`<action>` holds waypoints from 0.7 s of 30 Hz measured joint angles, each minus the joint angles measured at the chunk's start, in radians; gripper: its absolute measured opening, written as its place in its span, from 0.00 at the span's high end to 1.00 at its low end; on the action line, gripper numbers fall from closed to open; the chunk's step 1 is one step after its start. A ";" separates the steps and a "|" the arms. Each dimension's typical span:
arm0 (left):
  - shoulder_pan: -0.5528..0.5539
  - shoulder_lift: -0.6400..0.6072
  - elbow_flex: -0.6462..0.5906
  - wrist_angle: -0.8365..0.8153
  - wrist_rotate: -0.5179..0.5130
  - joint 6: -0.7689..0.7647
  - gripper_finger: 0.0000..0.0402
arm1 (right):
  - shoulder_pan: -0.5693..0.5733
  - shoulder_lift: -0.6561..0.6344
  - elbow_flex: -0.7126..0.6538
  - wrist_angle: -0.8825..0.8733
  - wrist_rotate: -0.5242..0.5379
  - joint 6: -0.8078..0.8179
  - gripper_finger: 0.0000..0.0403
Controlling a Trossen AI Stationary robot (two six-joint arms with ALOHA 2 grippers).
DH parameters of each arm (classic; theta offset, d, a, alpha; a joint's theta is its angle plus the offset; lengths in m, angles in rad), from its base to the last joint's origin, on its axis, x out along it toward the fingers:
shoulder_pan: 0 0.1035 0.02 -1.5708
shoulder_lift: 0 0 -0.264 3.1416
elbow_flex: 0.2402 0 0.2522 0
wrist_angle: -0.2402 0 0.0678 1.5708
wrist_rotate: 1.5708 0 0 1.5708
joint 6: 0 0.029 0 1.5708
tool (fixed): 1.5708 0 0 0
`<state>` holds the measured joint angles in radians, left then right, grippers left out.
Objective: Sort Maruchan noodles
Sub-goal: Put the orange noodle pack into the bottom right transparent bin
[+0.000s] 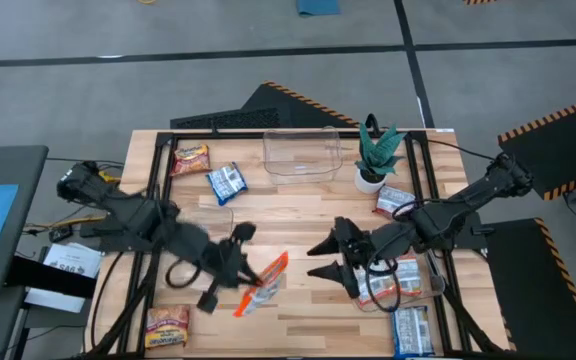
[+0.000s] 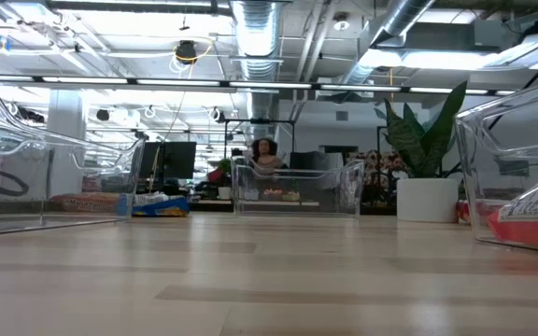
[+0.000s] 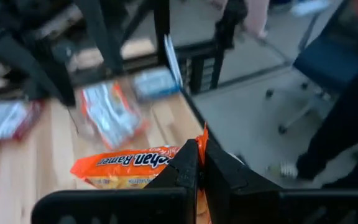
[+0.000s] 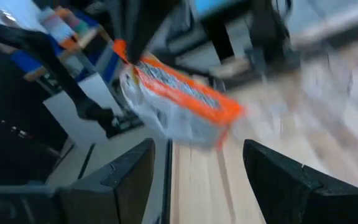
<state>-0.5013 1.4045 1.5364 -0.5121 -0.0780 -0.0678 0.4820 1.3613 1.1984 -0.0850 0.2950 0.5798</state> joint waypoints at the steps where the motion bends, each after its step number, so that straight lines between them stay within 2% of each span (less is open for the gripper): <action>1: 0.020 -0.002 0.000 0.020 0.043 0.005 1.00 | -0.005 0.000 0.001 0.025 -0.013 -0.034 0.33; 4: 0.060 0.004 0.000 0.037 0.164 0.011 1.00 | -0.024 0.001 0.033 -0.011 -0.069 -0.121 0.33; 6: 0.078 0.017 0.000 0.041 0.207 0.017 1.00 | -0.041 0.015 0.063 -0.051 -0.091 -0.165 0.33; 12: 0.099 0.031 0.000 0.060 0.213 0.066 1.00 | -0.094 0.056 0.131 -0.123 -0.155 -0.242 0.33; 17: 0.106 0.049 -0.001 0.052 0.205 0.088 1.00 | -0.105 0.140 0.191 -0.181 -0.233 -0.321 0.33; 21: 0.112 0.057 -0.001 0.052 0.204 0.084 1.00 | -0.107 0.198 0.249 -0.217 -0.241 -0.398 0.33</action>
<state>-0.3897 1.4617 1.5353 -0.4597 0.1258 0.0159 0.3747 1.5596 1.4475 -0.3019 0.0536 0.1817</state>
